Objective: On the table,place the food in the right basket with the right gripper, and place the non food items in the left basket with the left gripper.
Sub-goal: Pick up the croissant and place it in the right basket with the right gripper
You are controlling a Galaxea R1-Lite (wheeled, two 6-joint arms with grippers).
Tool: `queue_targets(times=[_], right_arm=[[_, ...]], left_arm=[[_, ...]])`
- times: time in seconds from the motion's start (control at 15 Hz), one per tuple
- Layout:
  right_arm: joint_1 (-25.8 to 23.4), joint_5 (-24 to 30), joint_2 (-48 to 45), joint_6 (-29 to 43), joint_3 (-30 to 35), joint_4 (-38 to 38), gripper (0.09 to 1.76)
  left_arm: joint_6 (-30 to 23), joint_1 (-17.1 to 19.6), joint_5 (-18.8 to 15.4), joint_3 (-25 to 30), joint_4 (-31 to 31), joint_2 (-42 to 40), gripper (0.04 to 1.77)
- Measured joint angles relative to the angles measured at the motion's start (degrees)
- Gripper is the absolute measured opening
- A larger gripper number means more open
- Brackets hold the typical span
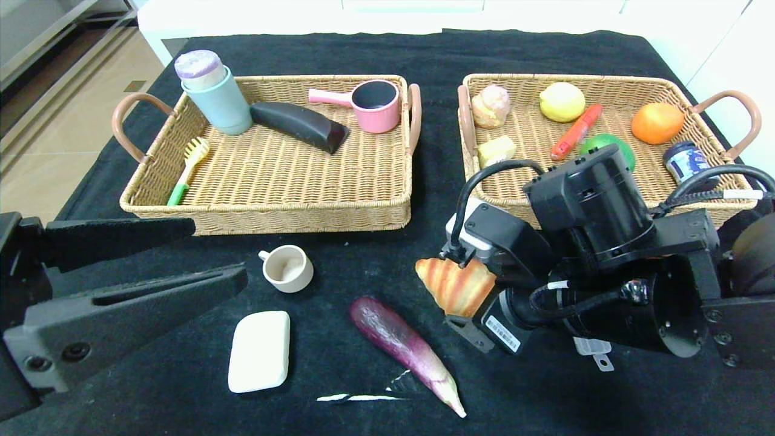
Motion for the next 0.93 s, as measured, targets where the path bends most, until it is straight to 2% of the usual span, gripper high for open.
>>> queue_targets(times=[0.73, 0.8, 0.93], right_arm=[[-1.38, 0.16, 2.82, 0.40, 1.10, -4.61, 1.70], [-1.40, 0.18, 2.88, 0.46, 1.16, -4.60, 1.49], [-1.40, 0.22, 2.99, 0.46, 1.21, -4.57, 1.21]], left_arm=[[0.06, -0.09, -0.09, 0.52, -0.17, 0.44, 1.72], [0.09, -0.07, -0.07, 0.60, -0.17, 0.46, 1.72], [0.06, -0.07, -0.07, 0.61, -0.17, 0.46, 1.72]])
